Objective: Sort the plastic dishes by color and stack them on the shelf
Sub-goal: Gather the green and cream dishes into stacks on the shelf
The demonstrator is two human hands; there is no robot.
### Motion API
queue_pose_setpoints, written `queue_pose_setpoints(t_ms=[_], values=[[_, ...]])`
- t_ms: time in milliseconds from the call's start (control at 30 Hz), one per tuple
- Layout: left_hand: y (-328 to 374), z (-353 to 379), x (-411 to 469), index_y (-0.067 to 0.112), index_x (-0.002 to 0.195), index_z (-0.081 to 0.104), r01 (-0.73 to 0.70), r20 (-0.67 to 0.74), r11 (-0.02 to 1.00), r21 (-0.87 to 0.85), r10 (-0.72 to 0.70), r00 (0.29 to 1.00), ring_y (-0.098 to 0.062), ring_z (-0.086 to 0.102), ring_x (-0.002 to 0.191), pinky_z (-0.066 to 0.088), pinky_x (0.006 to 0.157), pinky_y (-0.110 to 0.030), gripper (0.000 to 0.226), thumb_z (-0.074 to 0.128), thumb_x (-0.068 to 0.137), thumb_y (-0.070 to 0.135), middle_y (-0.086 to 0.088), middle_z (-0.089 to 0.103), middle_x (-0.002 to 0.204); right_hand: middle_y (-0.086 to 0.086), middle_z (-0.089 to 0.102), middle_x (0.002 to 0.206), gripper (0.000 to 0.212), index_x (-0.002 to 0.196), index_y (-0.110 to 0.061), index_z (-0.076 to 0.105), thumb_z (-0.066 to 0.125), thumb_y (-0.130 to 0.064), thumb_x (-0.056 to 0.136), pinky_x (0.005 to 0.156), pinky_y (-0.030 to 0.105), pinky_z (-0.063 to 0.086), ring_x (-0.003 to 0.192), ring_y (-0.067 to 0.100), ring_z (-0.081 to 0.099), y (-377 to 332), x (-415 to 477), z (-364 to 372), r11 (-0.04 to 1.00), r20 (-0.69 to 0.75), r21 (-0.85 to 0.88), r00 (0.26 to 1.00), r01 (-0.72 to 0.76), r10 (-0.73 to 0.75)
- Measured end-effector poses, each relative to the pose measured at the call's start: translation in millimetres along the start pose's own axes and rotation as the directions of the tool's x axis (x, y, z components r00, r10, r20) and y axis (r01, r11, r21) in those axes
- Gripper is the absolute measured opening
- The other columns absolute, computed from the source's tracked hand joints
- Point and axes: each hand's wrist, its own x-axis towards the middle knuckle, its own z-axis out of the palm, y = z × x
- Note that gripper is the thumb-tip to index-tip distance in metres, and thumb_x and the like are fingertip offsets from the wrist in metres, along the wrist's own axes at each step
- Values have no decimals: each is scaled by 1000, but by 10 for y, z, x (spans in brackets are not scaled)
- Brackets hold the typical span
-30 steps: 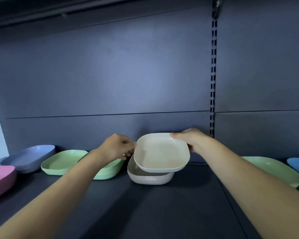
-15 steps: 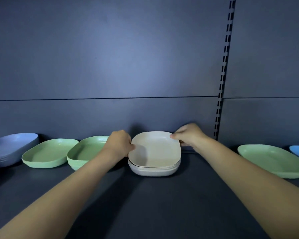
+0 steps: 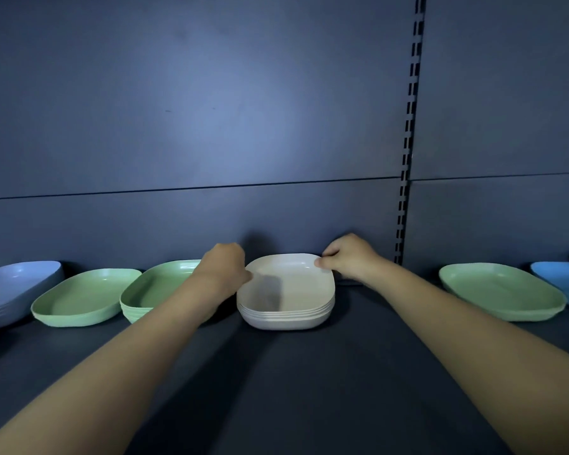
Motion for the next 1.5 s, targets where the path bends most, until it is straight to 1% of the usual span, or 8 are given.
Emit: queue_pose_setpoints(t_ms=[100, 233, 433, 600, 1000, 1267, 1400, 1500], values=[[-3, -105, -41, 1, 64, 55, -55, -35, 998, -22, 54, 998, -31, 56, 78, 45, 68, -29, 33, 53, 86, 25, -12, 60, 72, 10, 63, 86, 37, 101, 6, 67, 67, -27, 84, 68, 27, 44, 71, 20, 57, -32, -114, -195, 992, 56, -114, 997, 58, -52], [138, -274, -233, 3, 98, 67, -132, -56, 991, 7, 133, 990, -29, 58, 102, 49, 89, -37, 35, 48, 92, 31, -12, 67, 105, 8, 61, 123, 47, 120, -4, 60, 62, -37, 87, 97, 34, 46, 112, 24, 56, -45, -410, -542, 913, 162, -379, 982, 149, -93], [552, -502, -682, 10, 102, 64, -148, -89, 986, 80, 155, 984, -28, 55, 103, 48, 91, -38, 37, 43, 92, 40, -9, 61, 109, 11, 56, 121, 47, 119, -4, 54, 55, -42, 90, 89, 34, 47, 106, 27, 55, 44, -988, -1189, 718, 224, -668, 973, 196, -57], [1197, -538, -1419, 8, 109, 60, -178, -133, 975, 131, 195, 972, -30, 52, 107, 45, 90, -37, 44, 35, 97, 42, -12, 55, 114, 10, 52, 134, 59, 133, -7, 49, 54, -48, 89, 99, 40, 45, 119, 30, 50, 309, -1712, -1801, 661, 144, -737, 988, 141, -50], [2968, -522, -2868, 9, 115, 56, -286, -128, 951, 115, 299, 946, -30, 48, 114, 43, 92, -40, 43, 32, 98, 41, -13, 51, 122, 6, 58, 124, 48, 124, -14, 56, 53, -44, 88, 91, 36, 47, 113, 27, 54, 1231, -3536, -3084, 653, -19, -757, 999, 9, -36], [3985, -444, -3054, 8, 115, 58, -387, -131, 917, 97, 397, 908, -32, 51, 111, 45, 91, -38, 42, 35, 98, 40, -14, 54, 121, 4, 59, 100, 30, 95, -13, 56, 54, -43, 88, 80, 34, 45, 90, 24, 50, 2032, -4099, -3741, 669, -111, -733, 992, -124, 63], [4460, -311, -2912, 10, 113, 59, -443, -120, 894, 76, 449, 886, -31, 53, 110, 45, 88, -36, 40, 36, 97, 39, -12, 58, 118, 3, 61, 117, 40, 115, -12, 59, 53, -43, 89, 89, 35, 45, 106, 25, 54, 2405, -4146, -3993, 687, -148, -703, 983, -183, 110], [4801, -134, -2729, 8, 109, 61, -475, -124, 879, 41, 476, 871, -32, 55, 106, 47, 86, -37, 40, 38, 96, 37, -12, 60, 114, -4, 55, 93, 20, 91, -24, 55, 53, -43, 89, 77, 29, 38, 93, 22, 48, 2756, -4052, -4163, 707, -160, -682, 981, -188, 107]])
